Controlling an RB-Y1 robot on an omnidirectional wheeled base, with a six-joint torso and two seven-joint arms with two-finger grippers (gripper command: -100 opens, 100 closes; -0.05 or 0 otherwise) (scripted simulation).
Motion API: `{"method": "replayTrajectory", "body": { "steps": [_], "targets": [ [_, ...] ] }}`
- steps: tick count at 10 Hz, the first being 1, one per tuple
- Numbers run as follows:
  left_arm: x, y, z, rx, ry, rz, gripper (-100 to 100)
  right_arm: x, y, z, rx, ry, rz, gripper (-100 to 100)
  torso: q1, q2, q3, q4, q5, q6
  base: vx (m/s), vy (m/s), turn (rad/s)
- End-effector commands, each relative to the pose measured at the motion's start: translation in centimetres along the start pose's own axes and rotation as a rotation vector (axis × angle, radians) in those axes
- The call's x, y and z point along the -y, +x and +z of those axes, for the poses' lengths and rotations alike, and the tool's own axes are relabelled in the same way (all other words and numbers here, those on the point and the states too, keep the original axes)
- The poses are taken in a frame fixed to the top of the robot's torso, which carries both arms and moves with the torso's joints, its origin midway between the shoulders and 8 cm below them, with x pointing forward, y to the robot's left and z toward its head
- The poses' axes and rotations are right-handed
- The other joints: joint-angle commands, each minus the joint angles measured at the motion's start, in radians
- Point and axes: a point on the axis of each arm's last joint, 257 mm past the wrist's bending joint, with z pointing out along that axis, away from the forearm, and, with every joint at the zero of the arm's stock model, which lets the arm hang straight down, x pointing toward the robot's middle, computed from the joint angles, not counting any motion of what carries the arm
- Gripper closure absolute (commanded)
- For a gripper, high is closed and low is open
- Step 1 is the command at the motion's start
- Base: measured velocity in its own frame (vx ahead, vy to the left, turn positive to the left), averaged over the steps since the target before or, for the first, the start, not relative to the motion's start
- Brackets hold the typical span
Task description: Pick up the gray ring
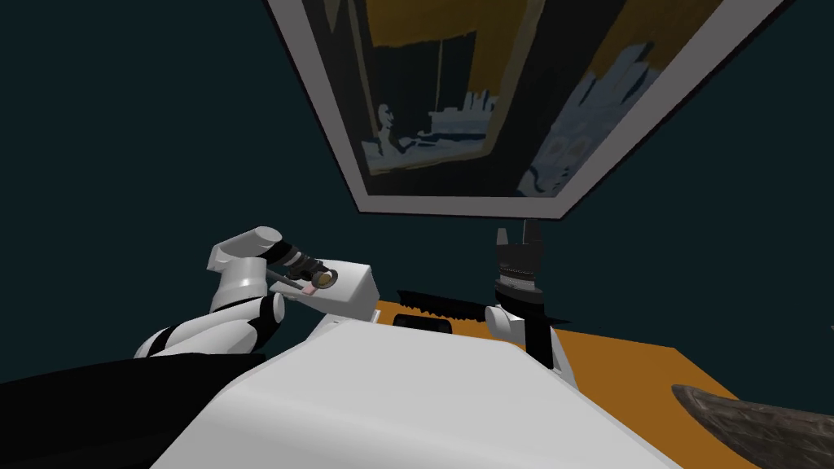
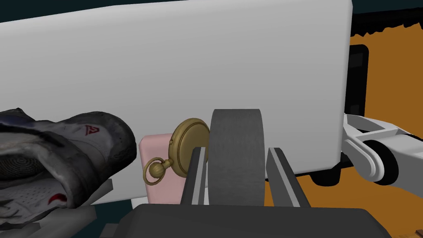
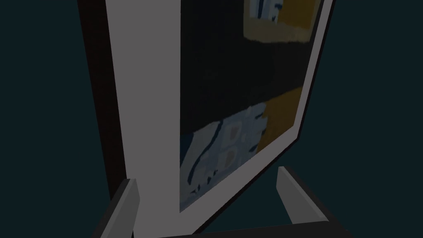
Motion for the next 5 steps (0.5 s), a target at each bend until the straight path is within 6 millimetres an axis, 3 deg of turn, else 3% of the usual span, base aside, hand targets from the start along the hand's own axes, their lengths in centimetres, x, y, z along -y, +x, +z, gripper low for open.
{"method": "replayTrajectory", "body": {
  "steps": [1, 5],
  "targets": [
    [-1.4, 0.8, 0.2, 0.005, -0.009, 0.014, 100, 0.0, 0.0, 0.0, 0.000, 0.000, 0.000, 0, 0.000, 0.000, 0.000, 0.000, 0.000, 0.000, 0.011, 0.046, 0.133],
    [-4.1, 2.2, 0.3, 0.008, -0.018, 0.049, 100, 0.0, 0.0, 0.0, 0.000, 0.000, 0.000, 0, 0.000, 0.000, 0.000, 0.000, 0.000, 0.000, 0.015, 0.047, 0.091]
  ]
}}
